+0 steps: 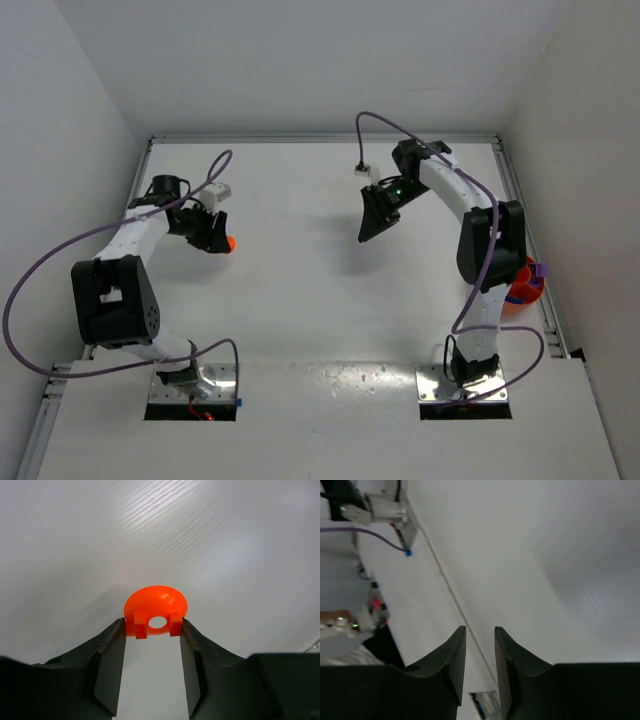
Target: Sort the legos into containers by color
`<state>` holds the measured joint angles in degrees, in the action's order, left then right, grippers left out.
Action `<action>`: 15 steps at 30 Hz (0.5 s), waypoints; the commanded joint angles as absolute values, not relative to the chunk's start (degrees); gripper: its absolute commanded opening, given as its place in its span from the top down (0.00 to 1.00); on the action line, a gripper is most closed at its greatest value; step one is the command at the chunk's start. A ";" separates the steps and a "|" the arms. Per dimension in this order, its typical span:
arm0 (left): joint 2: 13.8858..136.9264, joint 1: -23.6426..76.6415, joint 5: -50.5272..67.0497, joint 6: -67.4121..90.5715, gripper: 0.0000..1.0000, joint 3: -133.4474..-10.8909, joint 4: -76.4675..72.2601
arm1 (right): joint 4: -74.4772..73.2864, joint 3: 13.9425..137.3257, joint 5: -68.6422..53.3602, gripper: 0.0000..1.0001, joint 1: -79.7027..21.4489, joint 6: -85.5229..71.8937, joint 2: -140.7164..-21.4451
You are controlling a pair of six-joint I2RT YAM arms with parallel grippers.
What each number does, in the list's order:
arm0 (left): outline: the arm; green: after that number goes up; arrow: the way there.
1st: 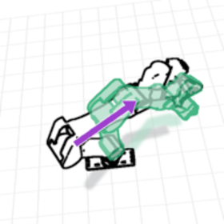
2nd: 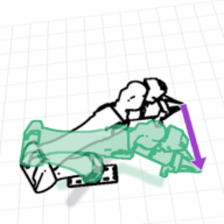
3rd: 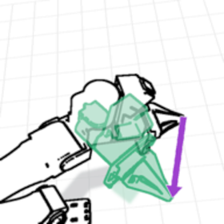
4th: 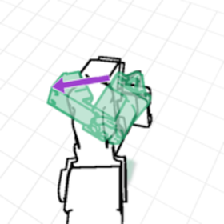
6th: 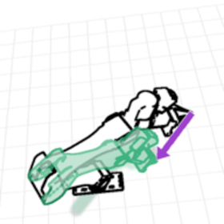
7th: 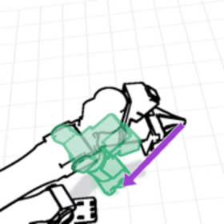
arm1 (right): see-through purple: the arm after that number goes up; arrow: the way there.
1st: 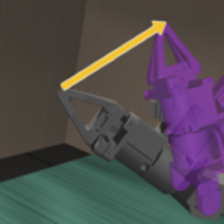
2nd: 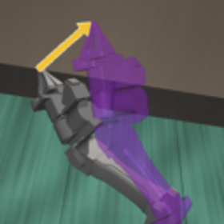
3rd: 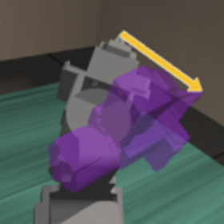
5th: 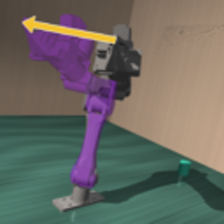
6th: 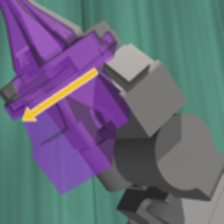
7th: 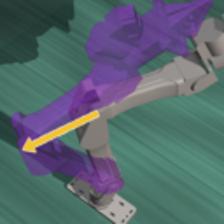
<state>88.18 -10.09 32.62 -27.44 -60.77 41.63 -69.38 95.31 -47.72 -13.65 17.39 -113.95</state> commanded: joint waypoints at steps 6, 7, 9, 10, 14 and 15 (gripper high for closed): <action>82.45 -0.89 42.27 -19.08 0.71 -62.84 35.26 | -59.25 96.42 -71.77 0.69 -16.08 -0.68 -121.72; 82.44 -0.01 42.28 -17.94 0.71 -62.84 34.64 | -57.93 96.42 -73.37 0.69 -16.87 -2.62 -122.42; 82.44 2.80 42.80 -15.13 0.71 -63.36 33.40 | -54.50 97.11 -78.28 0.69 -18.36 -7.28 -124.80; 82.44 3.68 42.80 -14.07 0.71 -63.37 32.27 | -53.01 97.12 -79.44 0.67 -18.89 -8.95 -125.41; 82.97 7.38 43.95 -8.98 0.71 -63.37 28.66 | -46.24 100.62 -82.35 0.66 -20.39 -17.22 -128.67; 82.97 8.60 43.95 -7.22 0.71 -63.37 27.96 | -43.79 100.63 -81.83 0.66 -20.39 -20.10 -129.19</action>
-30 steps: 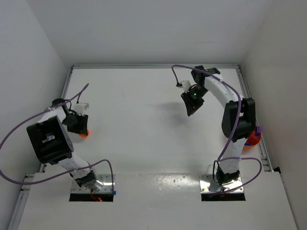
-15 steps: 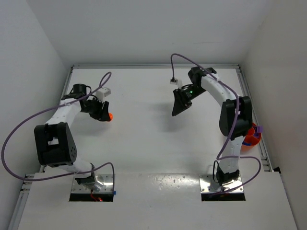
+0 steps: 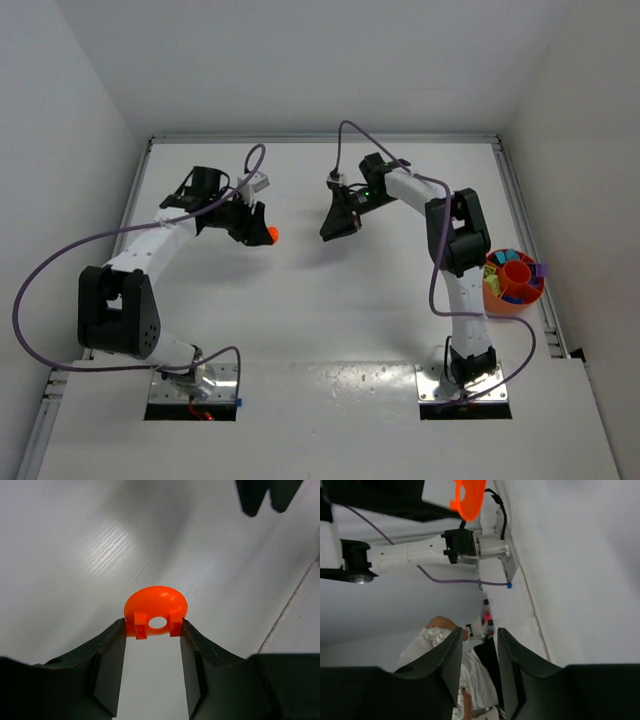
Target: Sort the legos into containers by color
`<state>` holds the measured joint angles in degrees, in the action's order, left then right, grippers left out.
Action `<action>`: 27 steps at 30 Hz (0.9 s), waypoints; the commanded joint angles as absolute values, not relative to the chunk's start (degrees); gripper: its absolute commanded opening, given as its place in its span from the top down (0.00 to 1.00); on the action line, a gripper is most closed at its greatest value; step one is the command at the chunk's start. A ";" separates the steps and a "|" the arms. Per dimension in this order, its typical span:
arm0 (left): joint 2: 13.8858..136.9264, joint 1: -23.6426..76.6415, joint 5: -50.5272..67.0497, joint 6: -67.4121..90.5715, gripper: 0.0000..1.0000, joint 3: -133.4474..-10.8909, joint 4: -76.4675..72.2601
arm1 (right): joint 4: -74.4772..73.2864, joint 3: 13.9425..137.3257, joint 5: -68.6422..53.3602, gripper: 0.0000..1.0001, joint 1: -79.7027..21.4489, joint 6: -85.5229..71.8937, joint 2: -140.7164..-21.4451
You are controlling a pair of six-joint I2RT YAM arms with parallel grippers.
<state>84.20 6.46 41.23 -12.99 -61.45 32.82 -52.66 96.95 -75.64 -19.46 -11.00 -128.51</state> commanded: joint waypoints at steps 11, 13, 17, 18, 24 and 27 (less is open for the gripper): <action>84.02 14.41 42.28 -0.44 0.72 -63.37 21.45 | 16.77 81.30 -72.60 0.28 -19.69 -73.63 -124.63; 84.02 14.94 41.75 -0.44 0.72 -63.37 21.45 | 16.79 81.91 -73.21 0.28 -19.69 -74.44 -126.20; 84.64 15.47 41.75 -0.44 0.73 -63.37 21.45 | 19.41 81.91 -73.21 0.27 -20.21 -76.80 -126.21; 85.33 15.47 41.75 -0.44 0.73 -63.37 21.45 | 20.90 81.91 -73.21 0.27 -20.21 -78.12 -126.21; 86.48 17.23 40.00 -0.44 0.73 -63.90 21.45 | 24.96 83.49 -73.21 0.27 -21.36 -81.83 -126.74; 86.48 17.75 39.47 -0.44 0.73 -64.42 21.45 | 22.51 84.02 -73.21 0.27 -21.88 -80.60 -126.74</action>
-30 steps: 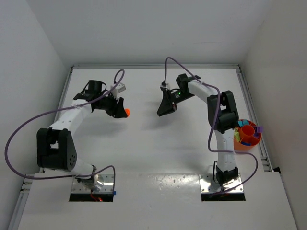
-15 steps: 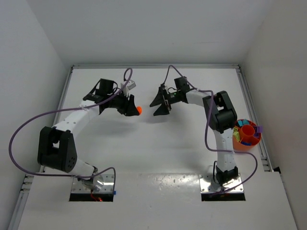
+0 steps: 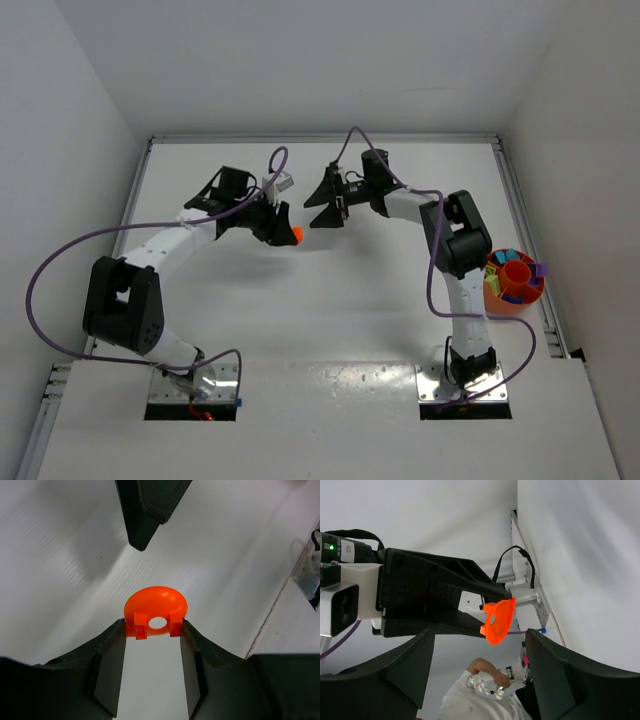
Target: Sort the legos into containers by color
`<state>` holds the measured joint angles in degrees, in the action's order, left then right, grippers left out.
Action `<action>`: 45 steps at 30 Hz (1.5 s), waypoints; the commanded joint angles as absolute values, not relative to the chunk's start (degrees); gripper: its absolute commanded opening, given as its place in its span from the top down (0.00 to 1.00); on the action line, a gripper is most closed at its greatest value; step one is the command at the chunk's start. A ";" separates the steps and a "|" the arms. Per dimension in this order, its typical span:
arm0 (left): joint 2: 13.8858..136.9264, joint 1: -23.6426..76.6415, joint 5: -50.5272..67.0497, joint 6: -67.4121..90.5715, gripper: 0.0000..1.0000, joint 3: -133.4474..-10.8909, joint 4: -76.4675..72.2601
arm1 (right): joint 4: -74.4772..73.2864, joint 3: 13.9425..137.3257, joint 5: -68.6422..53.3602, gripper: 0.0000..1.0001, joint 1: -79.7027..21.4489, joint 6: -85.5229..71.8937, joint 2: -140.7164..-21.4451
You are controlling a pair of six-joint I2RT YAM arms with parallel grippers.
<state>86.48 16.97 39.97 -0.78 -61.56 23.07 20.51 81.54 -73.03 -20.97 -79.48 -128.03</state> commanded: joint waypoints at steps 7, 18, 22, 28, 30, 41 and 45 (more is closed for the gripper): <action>86.48 18.28 38.33 -0.44 0.73 -64.42 21.45 | 16.18 83.41 -73.21 0.33 -24.16 -76.47 -126.74; 86.48 18.28 37.79 -0.97 0.74 -64.42 21.45 | 9.23 84.81 -73.21 0.45 -26.46 -71.63 -126.74; 86.48 18.28 37.79 -0.97 0.74 -63.90 21.45 | 8.70 84.20 -73.21 0.52 -27.07 -71.10 -126.21; 86.48 18.28 37.79 -0.97 0.72 -63.90 21.45 | 8.70 84.73 -73.21 0.81 -27.60 -71.10 -126.21; 86.48 18.28 37.79 -0.97 0.68 -63.90 21.45 | 8.70 84.73 -73.21 0.93 -27.60 -70.58 -126.21; 82.28 16.89 38.14 -6.23 0.00 -65.65 26.63 | -28.68 90.00 -64.61 1.00 -24.01 -33.73 -119.98; 77.00 12.58 36.84 -7.72 0.00 -66.52 29.08 | -45.32 96.84 -50.95 1.00 -20.05 -15.33 -115.59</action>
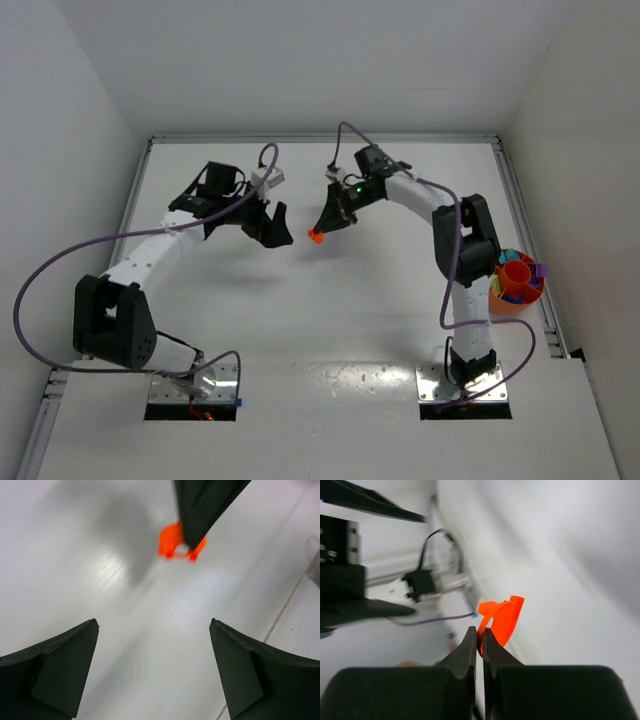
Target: Sort the legos into containers by color
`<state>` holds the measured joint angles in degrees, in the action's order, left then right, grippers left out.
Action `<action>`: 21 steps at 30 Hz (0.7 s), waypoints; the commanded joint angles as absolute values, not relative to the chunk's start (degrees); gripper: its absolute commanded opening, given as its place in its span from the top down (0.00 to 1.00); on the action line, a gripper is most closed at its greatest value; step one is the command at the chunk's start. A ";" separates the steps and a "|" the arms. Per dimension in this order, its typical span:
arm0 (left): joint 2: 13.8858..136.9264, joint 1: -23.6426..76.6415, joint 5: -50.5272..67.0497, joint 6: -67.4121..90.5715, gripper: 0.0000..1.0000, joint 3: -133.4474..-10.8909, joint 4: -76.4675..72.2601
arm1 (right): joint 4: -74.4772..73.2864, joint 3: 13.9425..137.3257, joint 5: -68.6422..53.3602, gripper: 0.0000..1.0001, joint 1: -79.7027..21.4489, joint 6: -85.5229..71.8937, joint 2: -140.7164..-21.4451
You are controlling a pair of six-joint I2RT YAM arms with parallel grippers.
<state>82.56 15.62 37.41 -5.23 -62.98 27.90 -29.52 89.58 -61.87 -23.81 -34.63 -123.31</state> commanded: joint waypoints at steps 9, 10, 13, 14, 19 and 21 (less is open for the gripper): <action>72.52 4.58 34.98 -10.37 0.00 -66.01 34.63 | -64.22 97.30 -25.70 1.00 -0.84 4.55 -103.72; 72.51 4.05 36.46 -10.37 0.00 -66.01 34.63 | -65.73 96.77 -24.19 1.00 1.38 5.70 -101.80; 73.82 2.64 39.36 -10.37 0.00 -66.53 35.16 | -70.30 95.10 -19.00 1.00 10.17 9.83 -96.97; 74.35 2.64 40.42 -10.89 0.00 -66.53 36.37 | -71.18 95.10 -15.50 1.00 11.94 10.71 -95.81; 77.17 1.41 42.80 -11.60 0.00 -68.38 38.06 | -80.24 94.39 -9.94 1.00 21.43 15.20 -92.20; 77.87 1.41 44.12 -12.13 0.00 -69.08 39.37 | -80.24 92.30 -8.80 1.00 24.33 15.90 -89.49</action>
<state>77.73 2.48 40.27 -10.57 -66.43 37.69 -73.38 93.67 -13.34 21.93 11.49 -94.48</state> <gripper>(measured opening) 0.995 0.020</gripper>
